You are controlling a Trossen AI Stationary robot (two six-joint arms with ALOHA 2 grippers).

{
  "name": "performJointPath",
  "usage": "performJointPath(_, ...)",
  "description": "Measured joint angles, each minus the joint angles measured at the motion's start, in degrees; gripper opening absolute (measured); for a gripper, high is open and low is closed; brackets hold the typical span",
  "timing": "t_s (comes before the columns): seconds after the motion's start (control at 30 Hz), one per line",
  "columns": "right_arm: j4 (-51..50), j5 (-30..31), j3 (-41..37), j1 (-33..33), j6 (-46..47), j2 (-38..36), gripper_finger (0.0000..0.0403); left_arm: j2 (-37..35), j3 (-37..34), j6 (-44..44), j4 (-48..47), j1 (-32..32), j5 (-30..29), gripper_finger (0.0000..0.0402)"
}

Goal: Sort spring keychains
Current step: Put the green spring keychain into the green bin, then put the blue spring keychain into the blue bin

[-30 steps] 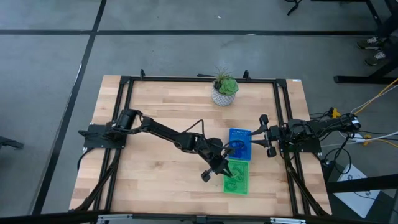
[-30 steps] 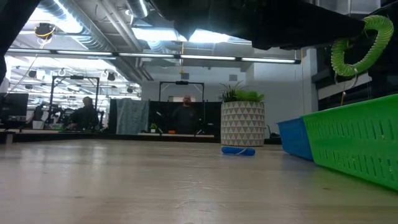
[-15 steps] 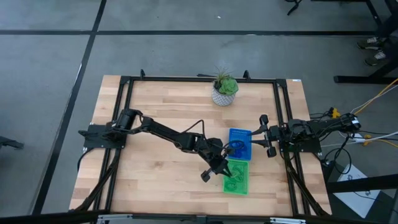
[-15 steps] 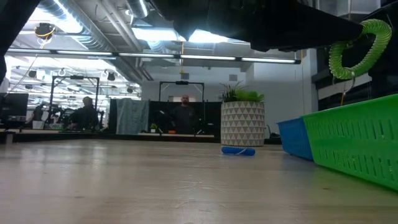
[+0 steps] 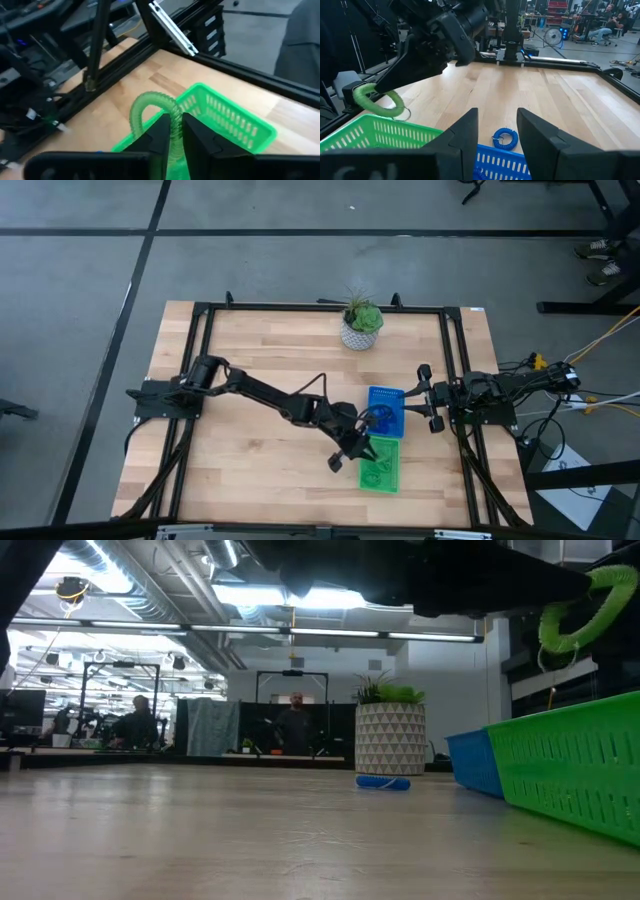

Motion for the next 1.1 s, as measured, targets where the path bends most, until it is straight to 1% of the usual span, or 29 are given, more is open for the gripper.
performJointPath(0.1,0.0,0.0,0.0,0.0,0.0,0.0,0.0136,0.0,0.0,0.8,0.6,-0.1,-1.8,0.0067)
performJointPath(0.3,0.0,0.0,0.0,0.0,0.0,0.0,0.0136,0.0,0.0,-0.6,0.6,-0.1,-2.9,0.0120)
performJointPath(0.47,0.0,0.0,0.0,0.0,0.0,0.0,0.0136,0.0,0.0,-1.1,0.4,-0.1,-9.6,0.0143)
performJointPath(0.53,0.0,0.0,0.0,0.0,0.0,0.0,0.0136,0.0,0.0,-1.4,0.0,-0.1,-12.1,0.0145)
performJointPath(0.63,0.0,0.0,0.0,0.0,0.0,0.0,0.0136,0.0,0.0,-1.3,-1.3,-0.1,-14.2,0.0143)
performJointPath(0.73,0.0,0.0,0.0,0.0,0.0,0.0,0.0136,-0.1,0.0,-0.7,-2.3,-0.1,-14.6,0.0139)
performJointPath(0.87,0.0,0.0,0.0,0.0,0.0,0.0,0.0136,-1.6,0.0,1.3,-6.1,-0.1,-14.9,0.0131)
performJointPath(1.1,0.0,0.0,0.0,0.0,0.0,0.0,0.0136,-4.2,0.0,1.3,-17.4,0.2,-15.4,0.0112)
